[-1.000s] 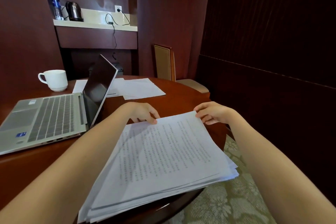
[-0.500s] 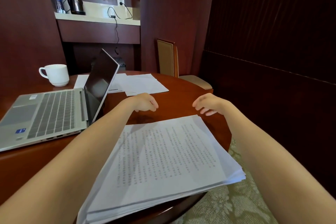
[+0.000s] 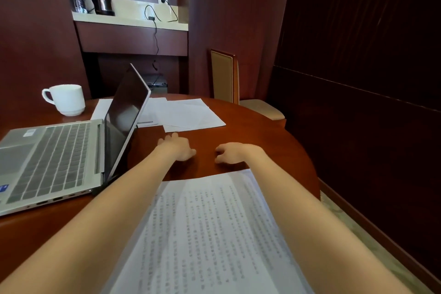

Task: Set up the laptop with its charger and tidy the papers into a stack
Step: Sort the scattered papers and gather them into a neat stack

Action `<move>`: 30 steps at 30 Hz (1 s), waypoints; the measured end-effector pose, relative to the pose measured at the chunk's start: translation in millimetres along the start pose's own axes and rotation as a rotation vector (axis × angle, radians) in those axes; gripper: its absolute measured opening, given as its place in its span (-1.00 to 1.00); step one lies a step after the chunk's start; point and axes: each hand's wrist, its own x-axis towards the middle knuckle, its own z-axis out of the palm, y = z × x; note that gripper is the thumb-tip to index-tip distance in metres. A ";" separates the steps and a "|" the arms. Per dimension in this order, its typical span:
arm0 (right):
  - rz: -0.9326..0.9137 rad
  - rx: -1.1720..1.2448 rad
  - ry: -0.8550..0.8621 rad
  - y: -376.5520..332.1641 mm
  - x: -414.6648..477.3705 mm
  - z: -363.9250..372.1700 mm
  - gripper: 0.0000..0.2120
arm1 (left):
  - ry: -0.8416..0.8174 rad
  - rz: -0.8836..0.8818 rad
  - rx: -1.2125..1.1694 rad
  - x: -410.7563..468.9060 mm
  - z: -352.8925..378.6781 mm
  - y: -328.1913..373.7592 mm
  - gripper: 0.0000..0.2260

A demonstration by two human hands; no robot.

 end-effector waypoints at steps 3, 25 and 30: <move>-0.010 -0.009 0.004 -5.9 18.2 0.5 -0.50 | 0.000 -0.046 0.062 14.7 5.8 -3.5 -0.49; 0.065 0.402 0.073 20.3 109.2 -3.0 -0.33 | 0.121 0.082 -0.212 123.6 26.7 12.7 -0.42; 0.162 0.839 0.196 28.1 121.0 -3.1 -0.25 | 0.105 0.101 -0.107 118.0 23.0 9.0 -0.44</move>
